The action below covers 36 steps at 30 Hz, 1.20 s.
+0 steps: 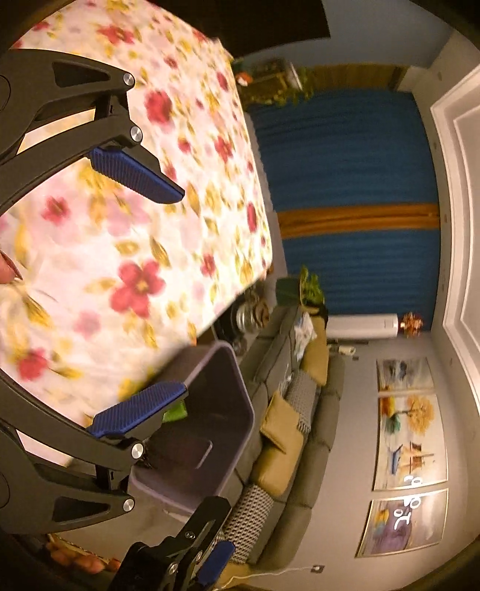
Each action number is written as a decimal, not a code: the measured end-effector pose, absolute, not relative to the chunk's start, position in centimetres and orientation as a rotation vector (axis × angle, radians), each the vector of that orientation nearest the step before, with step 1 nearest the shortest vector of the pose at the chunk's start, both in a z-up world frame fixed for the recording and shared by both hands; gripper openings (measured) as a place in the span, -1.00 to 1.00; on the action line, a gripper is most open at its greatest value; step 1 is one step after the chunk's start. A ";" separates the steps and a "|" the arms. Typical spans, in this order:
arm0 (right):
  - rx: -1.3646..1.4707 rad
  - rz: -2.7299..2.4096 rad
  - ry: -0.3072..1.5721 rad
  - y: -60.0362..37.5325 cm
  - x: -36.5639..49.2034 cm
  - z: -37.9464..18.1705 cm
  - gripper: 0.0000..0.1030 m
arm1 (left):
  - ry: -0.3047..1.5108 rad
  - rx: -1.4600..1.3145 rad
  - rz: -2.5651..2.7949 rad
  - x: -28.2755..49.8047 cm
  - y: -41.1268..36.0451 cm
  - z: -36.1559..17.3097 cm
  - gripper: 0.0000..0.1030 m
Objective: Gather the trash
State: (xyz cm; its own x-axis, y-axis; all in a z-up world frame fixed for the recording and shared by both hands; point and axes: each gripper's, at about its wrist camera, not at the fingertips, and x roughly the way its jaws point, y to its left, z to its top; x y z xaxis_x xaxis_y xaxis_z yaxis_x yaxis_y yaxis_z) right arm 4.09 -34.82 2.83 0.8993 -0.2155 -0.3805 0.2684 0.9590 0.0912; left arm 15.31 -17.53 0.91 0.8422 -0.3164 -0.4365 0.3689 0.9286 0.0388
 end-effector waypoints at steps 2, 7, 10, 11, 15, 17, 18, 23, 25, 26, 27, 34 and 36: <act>0.119 -0.252 0.376 -33.8 3.3 2.8 0.89 | 0.440 0.109 -0.344 14.1 -16.2 0.9 0.87; 0.063 -0.265 0.368 -30.5 1.0 2.7 0.89 | 0.439 0.099 -0.301 11.2 -12.8 0.7 0.88; 0.041 -0.276 0.359 -28.6 -0.6 2.8 0.89 | 0.439 0.098 -0.272 9.5 -10.8 0.7 0.88; 0.039 -0.276 0.356 -28.0 -1.0 2.8 0.89 | 0.438 0.098 -0.264 9.1 -10.5 0.6 0.88; 0.006 -0.301 0.345 -25.6 -2.9 2.9 0.89 | 0.431 0.085 -0.228 7.3 -8.2 0.7 0.88; -0.005 -0.302 0.342 -24.7 -3.6 2.8 0.89 | 0.424 0.081 -0.212 6.4 -7.1 0.6 0.88; -0.005 -0.298 0.341 -24.3 -4.0 2.8 0.89 | 0.423 0.080 -0.204 6.0 -6.7 0.6 0.88; 0.009 -0.268 0.348 -22.7 -5.1 2.9 0.89 | 0.424 0.066 -0.186 4.2 -5.0 0.6 0.88; 0.013 -0.255 0.347 -22.3 -5.6 2.9 0.89 | 0.421 0.062 -0.182 3.8 -4.6 0.8 0.88; 0.014 -0.250 0.346 -22.2 -5.8 2.9 0.89 | 0.419 0.061 -0.181 3.7 -4.5 0.9 0.88; 0.014 -0.246 0.343 -22.0 -6.0 2.9 0.89 | 0.416 0.059 -0.178 3.5 -4.3 1.0 0.88; 0.017 -0.230 0.331 -21.3 -6.8 3.2 0.89 | 0.410 0.052 -0.176 2.8 -4.0 1.1 0.88; 0.017 -0.229 0.327 -21.2 -7.0 3.2 0.89 | 0.411 0.048 -0.178 2.6 -3.9 1.2 0.88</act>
